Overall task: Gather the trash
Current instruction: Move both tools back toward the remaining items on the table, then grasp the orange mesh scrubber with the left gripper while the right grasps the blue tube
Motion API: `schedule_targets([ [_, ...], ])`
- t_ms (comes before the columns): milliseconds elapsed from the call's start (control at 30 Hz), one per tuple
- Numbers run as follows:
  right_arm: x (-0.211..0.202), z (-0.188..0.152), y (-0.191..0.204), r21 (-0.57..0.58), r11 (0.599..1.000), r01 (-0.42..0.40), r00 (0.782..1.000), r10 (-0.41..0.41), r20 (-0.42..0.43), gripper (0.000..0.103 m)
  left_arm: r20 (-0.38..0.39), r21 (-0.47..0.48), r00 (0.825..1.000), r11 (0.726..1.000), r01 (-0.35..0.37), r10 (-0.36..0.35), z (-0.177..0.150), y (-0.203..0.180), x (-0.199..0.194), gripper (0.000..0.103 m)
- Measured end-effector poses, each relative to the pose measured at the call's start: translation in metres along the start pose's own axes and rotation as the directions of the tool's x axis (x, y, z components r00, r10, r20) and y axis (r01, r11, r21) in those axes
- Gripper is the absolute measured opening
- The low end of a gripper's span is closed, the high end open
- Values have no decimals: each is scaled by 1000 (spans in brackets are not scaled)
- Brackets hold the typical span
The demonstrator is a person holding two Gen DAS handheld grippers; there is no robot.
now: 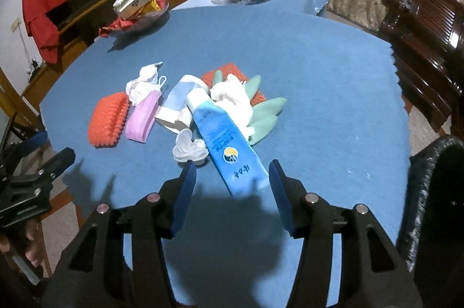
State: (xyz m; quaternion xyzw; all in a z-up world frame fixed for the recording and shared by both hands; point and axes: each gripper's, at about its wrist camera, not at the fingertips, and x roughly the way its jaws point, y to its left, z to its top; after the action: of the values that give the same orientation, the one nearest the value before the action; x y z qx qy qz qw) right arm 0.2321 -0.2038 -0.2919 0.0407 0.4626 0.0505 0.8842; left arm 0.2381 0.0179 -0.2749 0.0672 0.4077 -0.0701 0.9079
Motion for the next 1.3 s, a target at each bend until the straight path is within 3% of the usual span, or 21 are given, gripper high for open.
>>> schedule_targets([
  [300,41,5,-8,-19,999,49,998,-50,-35,59,-23,9,999,1000,26,-26,-1,6,30,97],
  [567,73,-1,-14,-23,999,37,995,-39,-94,60,-54,0,998,1000,24,-24,-4,8,57,97],
  [667,74,-3,-10,-41,999,29,995,-33,-97,51,-64,-6,998,1000,24,-24,-6,8,62,97],
  [800,63,-1,-3,-64,998,0,996,-6,-86,19,-69,-10,997,1000,22,-23,-7,8,65,97],
  [867,60,-1,-1,-67,997,-23,996,17,-88,13,-68,-16,997,1000,20,-21,-7,9,63,97],
  [1000,53,-2,6,-79,995,-59,994,52,-91,10,-57,-28,998,999,16,-17,-7,12,58,97],
  [1233,65,-1,21,-98,992,-77,991,65,-121,13,-61,-43,998,999,13,-16,-7,16,57,97],
  [1300,67,-1,23,-98,991,-95,988,82,-130,3,-63,-45,998,999,13,-16,-8,16,59,97],
])
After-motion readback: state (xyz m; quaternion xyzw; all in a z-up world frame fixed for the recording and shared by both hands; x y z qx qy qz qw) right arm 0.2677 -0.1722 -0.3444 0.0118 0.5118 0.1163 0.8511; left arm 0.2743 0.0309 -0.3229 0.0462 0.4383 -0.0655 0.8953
